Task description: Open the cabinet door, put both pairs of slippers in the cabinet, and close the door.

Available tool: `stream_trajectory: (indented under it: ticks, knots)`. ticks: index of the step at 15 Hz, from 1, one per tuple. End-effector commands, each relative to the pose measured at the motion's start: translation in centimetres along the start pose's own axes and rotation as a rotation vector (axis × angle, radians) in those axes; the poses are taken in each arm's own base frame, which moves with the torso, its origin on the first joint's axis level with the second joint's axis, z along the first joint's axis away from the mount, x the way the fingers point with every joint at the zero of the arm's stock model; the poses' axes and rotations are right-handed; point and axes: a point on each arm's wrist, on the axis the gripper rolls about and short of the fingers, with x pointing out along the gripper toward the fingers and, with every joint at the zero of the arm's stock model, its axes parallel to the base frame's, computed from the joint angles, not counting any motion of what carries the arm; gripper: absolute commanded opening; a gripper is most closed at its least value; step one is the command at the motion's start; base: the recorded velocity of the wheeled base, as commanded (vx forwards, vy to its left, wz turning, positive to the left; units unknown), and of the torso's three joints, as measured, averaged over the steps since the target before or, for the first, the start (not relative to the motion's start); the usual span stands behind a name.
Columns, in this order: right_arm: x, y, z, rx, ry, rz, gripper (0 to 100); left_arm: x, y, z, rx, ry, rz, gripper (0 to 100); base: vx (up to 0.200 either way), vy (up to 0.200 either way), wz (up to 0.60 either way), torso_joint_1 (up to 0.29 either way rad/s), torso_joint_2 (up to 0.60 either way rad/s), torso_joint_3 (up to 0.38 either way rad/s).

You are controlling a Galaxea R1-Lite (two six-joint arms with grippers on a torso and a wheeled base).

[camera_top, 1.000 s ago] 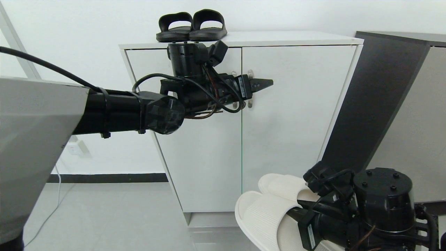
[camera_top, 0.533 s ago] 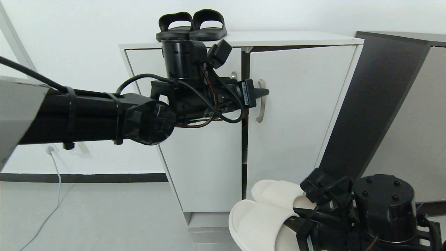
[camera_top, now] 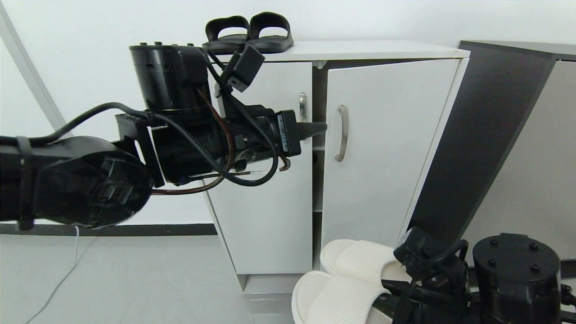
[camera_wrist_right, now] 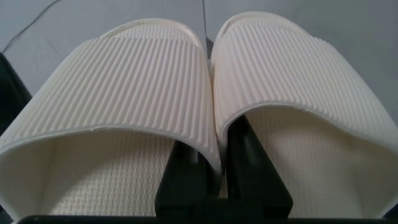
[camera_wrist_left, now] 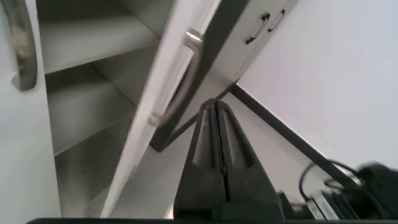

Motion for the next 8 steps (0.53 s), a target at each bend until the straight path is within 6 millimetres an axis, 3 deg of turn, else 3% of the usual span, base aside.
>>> stream_trajectory:
  ticks: [1, 8]
  knots:
    - [-0.4, 0.6, -0.3, -0.013, 0.006, 0.027, 0, -0.9, -0.1, 0.8, 0.010, -0.033, 0.005, 0, 0.000, 0.000, 0.00, 0.000, 0.00, 0.000]
    - [-1.3, 1.5, -0.3, -0.030, -0.011, 0.063, 0, 4.4, 3.5, 0.9, -0.026, -0.056, 0.062, 0, 0.000, 0.000, 0.00, 0.000, 0.00, 0.000]
